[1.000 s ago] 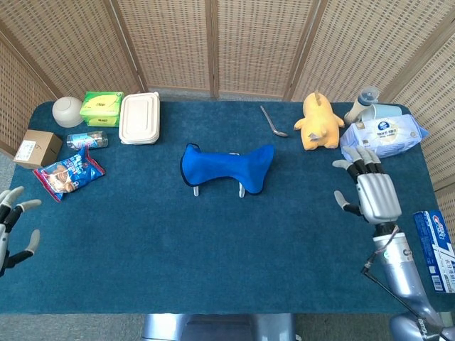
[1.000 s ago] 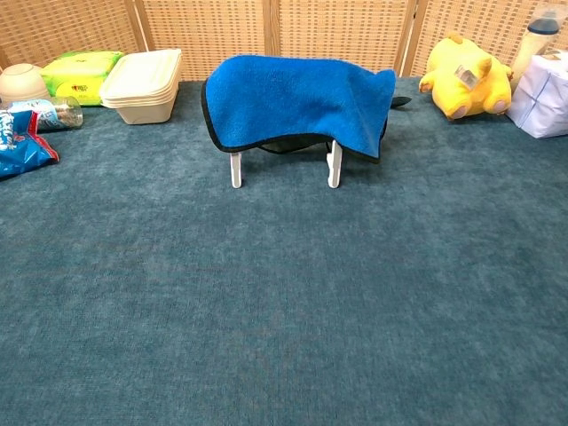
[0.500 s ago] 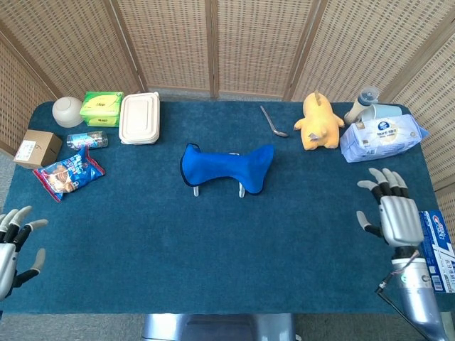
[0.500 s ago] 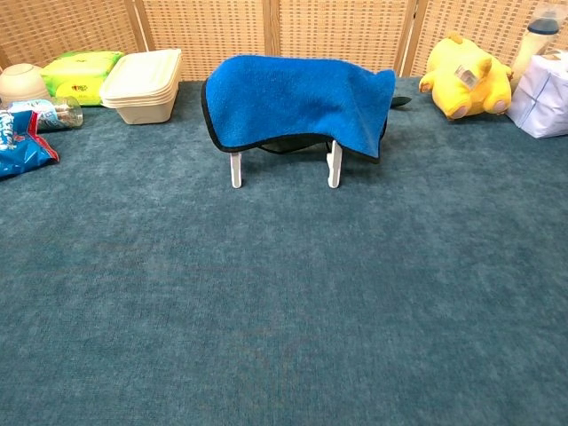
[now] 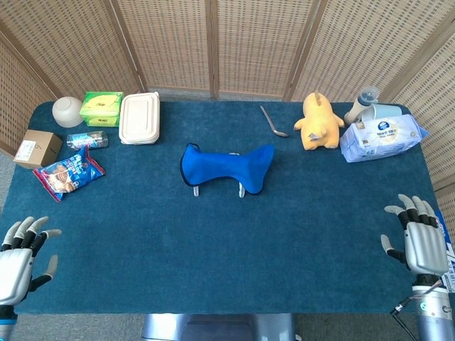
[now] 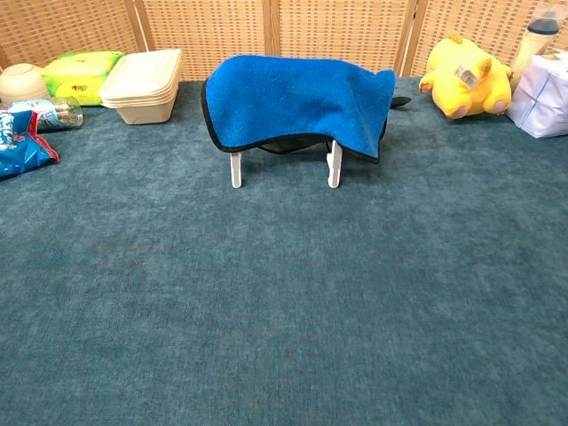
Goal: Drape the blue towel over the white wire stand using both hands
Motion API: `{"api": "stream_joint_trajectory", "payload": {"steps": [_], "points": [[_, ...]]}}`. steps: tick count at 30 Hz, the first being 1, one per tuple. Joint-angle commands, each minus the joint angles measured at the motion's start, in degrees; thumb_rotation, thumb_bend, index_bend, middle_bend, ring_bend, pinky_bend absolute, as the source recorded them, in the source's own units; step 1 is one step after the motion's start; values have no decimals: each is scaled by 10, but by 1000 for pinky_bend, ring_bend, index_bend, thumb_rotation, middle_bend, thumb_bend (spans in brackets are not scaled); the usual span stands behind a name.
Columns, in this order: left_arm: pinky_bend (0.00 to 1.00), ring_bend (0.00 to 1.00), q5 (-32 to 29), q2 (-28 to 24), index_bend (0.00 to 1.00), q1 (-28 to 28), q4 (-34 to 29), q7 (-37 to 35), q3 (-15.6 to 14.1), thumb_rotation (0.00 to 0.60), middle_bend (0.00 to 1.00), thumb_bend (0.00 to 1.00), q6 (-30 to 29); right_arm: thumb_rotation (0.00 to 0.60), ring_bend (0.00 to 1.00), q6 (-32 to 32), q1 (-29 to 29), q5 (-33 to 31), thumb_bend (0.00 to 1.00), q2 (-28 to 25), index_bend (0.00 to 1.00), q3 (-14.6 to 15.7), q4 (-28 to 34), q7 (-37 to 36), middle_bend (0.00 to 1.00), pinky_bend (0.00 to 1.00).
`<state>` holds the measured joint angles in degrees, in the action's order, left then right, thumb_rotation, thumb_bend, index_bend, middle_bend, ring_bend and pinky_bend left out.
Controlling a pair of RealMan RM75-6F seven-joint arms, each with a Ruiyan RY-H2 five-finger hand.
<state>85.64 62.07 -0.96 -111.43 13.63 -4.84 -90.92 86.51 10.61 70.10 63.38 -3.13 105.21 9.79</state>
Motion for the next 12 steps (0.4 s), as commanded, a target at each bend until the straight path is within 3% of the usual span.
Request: {"api": "stream_joint_trajectory", "payload": {"steps": [1,12], "points": [[0,19,3,1,294,2,-5,2,2,600,166,566,1,600,0,5,-6,15,327,3,293,-1,-1,-1,125,0],[0,44,7,-14,293,10,-26,16,10,600,189,563,-4,600,0,0,-14,30,327,7,293,-9,-2,-1,125,0]]}}
